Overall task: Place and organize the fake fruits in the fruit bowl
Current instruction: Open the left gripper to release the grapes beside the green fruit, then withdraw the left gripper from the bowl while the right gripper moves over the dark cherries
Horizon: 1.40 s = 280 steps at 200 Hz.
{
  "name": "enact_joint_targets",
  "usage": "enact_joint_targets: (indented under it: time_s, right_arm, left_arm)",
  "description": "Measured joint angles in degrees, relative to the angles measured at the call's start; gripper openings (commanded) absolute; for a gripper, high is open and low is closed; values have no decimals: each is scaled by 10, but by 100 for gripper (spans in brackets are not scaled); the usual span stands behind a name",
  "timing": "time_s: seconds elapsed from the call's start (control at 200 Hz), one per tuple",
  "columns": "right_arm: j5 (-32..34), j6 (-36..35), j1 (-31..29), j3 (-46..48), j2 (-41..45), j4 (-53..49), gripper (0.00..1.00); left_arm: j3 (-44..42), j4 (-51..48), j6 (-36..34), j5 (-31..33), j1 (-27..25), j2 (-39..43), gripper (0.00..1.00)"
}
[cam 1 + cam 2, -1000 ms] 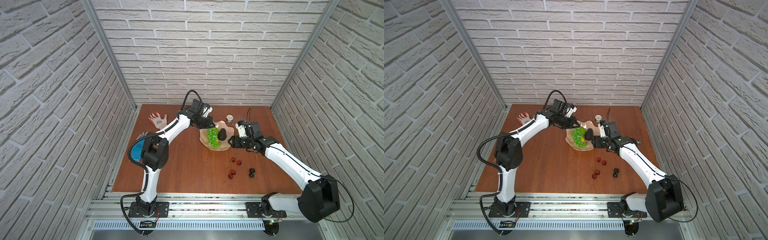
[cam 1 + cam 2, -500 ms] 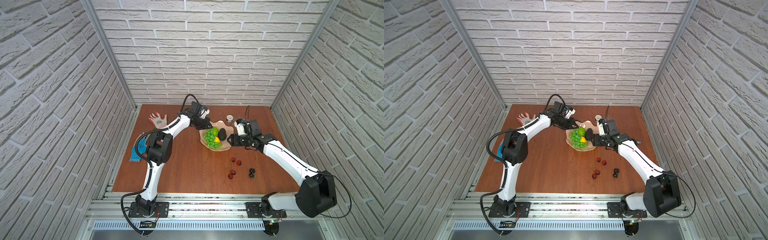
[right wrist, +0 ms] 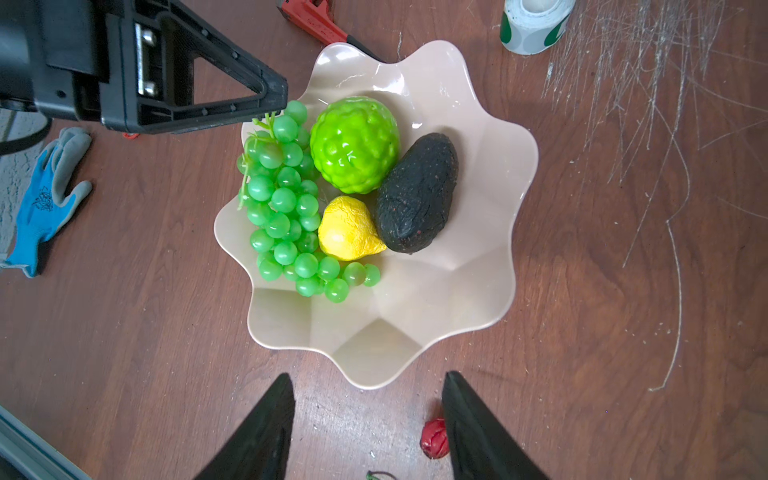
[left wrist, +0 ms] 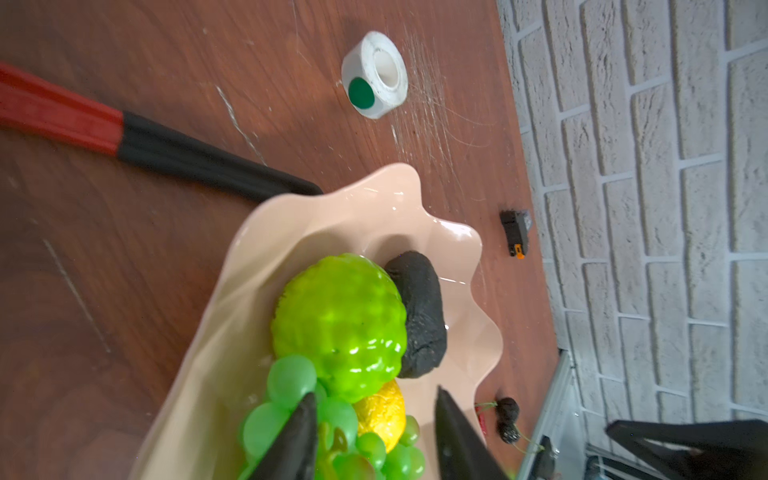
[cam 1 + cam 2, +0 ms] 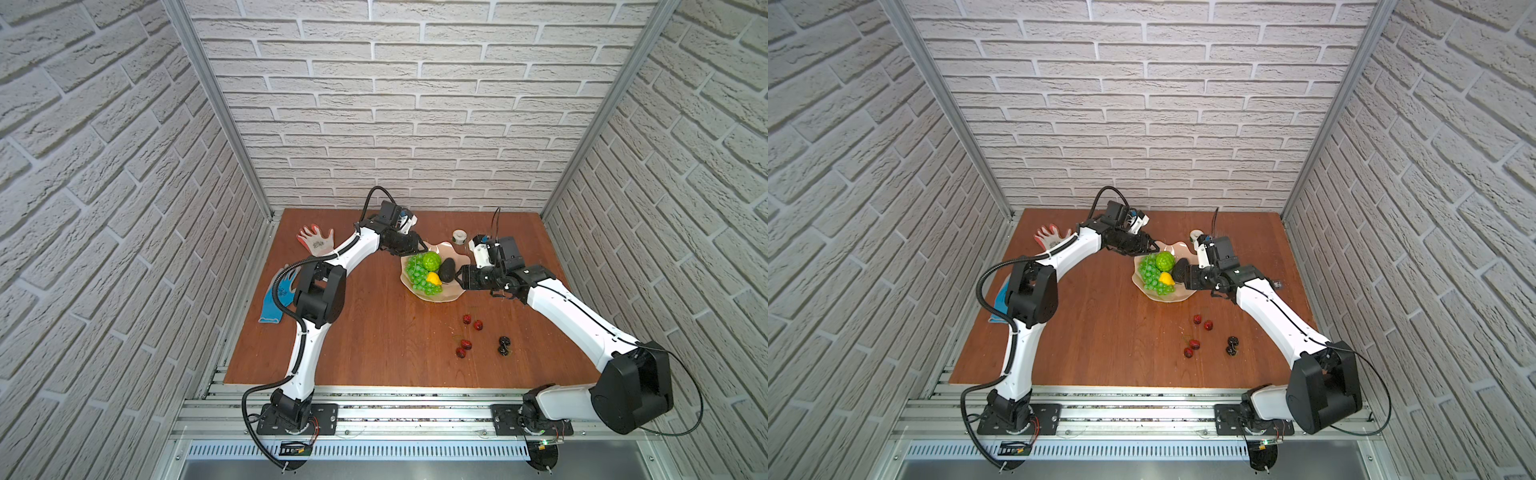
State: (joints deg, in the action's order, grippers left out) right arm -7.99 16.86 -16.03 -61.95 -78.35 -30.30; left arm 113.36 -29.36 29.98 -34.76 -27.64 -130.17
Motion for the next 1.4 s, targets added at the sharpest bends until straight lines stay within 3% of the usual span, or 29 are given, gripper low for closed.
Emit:
enact_joint_targets:
  time_s: [0.12,0.33,0.46,0.74,0.805,0.85,1.065,1.4]
  right_arm:
    - [3,0,0,-9,3,-12,59]
    - [11,-1,0,-15,53,-39,59]
    - [23,2,0,-15,103,-72,59]
    - [83,38,0,35,193,-181,56]
    - [94,56,0,51,202,-205,57]
    - [101,69,0,62,209,-220,63]
    - [145,149,1,112,226,-271,79]
    - [135,225,53,219,223,-274,79]
  left_arm:
    - [29,-21,-17,24,0,0,64]
    - [23,-56,-56,89,-5,35,63]
    - [-66,-56,-68,131,-14,120,62]
    - [-371,4,-37,222,-69,362,62]
    - [-417,19,-24,235,-77,391,62]
    - [-444,28,-14,243,-80,409,62]
    - [-479,55,1,257,-76,452,63]
    - [-515,96,0,237,-33,511,66]
